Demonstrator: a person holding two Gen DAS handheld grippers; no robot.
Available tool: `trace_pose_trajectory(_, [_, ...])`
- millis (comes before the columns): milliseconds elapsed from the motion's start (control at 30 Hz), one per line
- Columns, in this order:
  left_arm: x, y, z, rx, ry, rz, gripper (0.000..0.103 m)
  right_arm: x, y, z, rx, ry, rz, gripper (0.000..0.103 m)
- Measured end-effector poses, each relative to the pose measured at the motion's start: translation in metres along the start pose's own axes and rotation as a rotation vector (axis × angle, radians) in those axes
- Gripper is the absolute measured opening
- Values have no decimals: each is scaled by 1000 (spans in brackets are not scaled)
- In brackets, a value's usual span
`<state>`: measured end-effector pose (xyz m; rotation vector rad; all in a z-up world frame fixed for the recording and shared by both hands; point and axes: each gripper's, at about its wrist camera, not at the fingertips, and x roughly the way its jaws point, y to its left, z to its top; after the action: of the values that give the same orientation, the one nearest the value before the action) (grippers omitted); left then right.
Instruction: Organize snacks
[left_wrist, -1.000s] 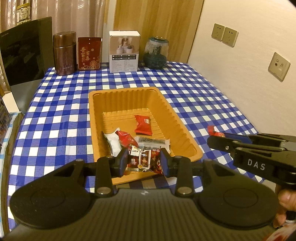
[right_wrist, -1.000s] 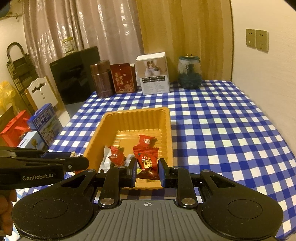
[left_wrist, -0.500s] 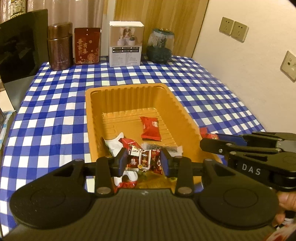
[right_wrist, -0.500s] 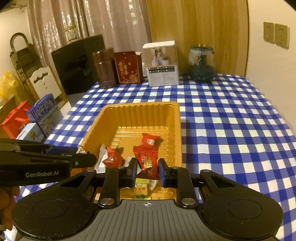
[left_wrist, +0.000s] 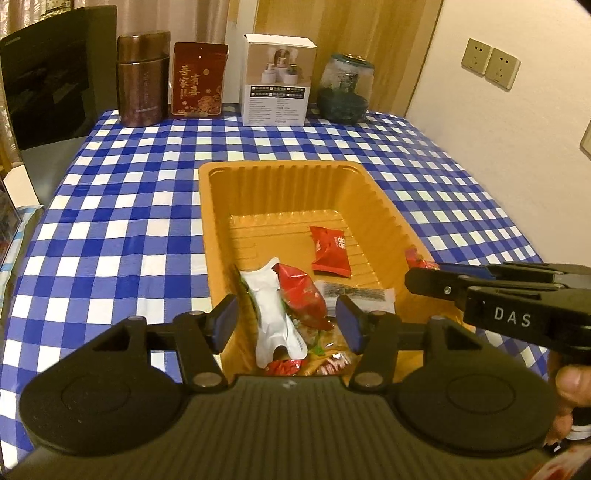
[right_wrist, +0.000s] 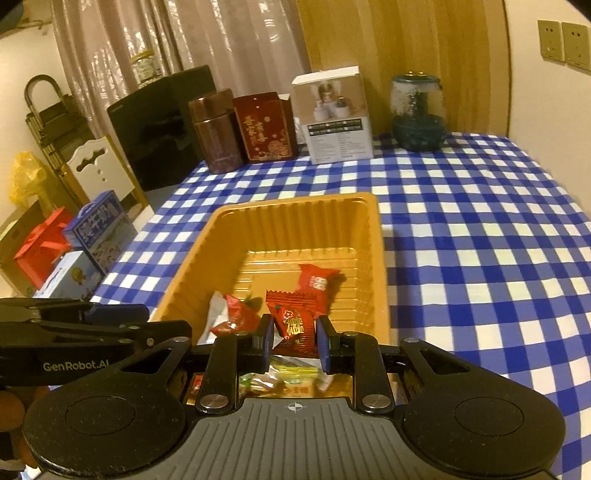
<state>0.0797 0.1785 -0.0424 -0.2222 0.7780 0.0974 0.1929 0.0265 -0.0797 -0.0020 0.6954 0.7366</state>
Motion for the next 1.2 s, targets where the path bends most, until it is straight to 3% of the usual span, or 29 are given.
trace_pose_trajectory(233, [-3, 2, 0, -9, -5, 5, 55, 2, -1, 3, 36, -18, 45, 27])
trace_pose_trajectory(333, [-5, 3, -1, -14, -6, 10, 65, 1, -6, 4, 74, -38, 59, 69])
trace_pose_trajectory(533, [-11, 6, -5, -45, -6, 18, 69, -10, -10, 9, 87, -61, 52, 69])
trace_pose_trajectory(633, [-17, 5, -7, -52, -21, 30, 84, -19, -11, 9, 82, -60, 27, 69])
trace_pose_trajectory(867, [-37, -7, -15, -56, -42, 17, 99, -46, -14, -3, 87, -37, -47, 69])
trace_pose_trajectory(1200, [-70, -24, -27, -72, -70, 58, 103, -85, -12, -20, 94, -20, -100, 69])
